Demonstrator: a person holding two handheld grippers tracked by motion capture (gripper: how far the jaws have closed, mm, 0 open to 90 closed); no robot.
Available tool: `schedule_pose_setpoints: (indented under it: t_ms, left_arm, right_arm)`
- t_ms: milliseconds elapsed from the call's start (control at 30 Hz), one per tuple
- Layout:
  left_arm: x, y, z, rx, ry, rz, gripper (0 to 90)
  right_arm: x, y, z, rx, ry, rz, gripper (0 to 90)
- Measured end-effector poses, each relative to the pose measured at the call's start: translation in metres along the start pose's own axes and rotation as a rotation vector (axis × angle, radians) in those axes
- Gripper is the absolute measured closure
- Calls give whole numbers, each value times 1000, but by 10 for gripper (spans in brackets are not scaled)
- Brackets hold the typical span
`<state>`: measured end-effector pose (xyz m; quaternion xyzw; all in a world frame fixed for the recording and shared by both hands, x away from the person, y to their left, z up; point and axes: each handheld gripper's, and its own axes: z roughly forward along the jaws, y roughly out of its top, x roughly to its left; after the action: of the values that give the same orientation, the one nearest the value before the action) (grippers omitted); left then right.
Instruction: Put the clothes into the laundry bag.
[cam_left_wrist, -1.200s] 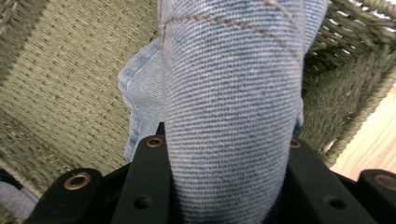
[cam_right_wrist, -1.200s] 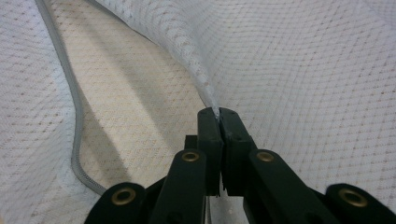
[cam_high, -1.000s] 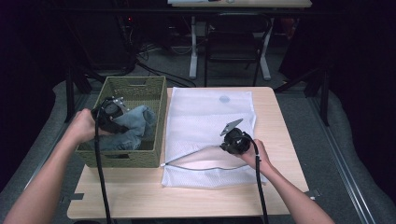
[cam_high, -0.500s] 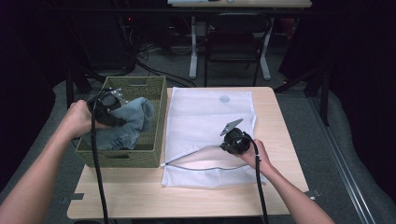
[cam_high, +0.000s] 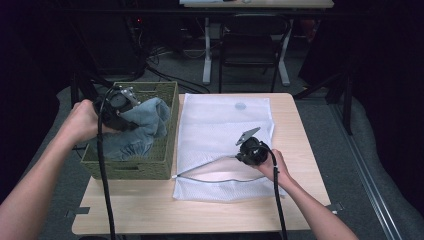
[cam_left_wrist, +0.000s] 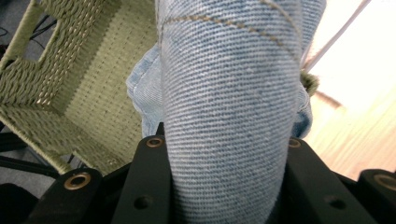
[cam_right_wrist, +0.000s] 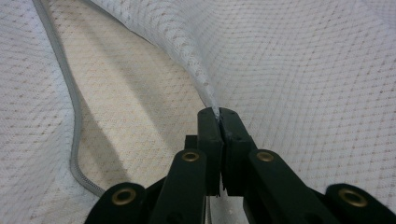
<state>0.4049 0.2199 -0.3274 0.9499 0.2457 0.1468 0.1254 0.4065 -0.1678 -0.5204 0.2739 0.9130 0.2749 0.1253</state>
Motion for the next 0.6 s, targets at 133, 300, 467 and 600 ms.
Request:
schedule_pose_setpoints:
  t_ms: [133, 300, 467, 600]
  left_arm:
    - [-5, 5, -3, -6, -8, 9, 701]
    - [-18, 13, -8, -11, -4, 22, 701]
    - [-31, 21, -11, -30, -27, 32, 700]
    - [-42, 28, -13, -46, -42, 60, 700]
  right_arm:
    - [0, 0, 0, -1, -1, -8, 883]
    - [0, 0, 0, -1, -2, -8, 883]
    - [0, 0, -1, -5, -3, -6, 883]
    - [0, 0, -1, -9, -2, -7, 884]
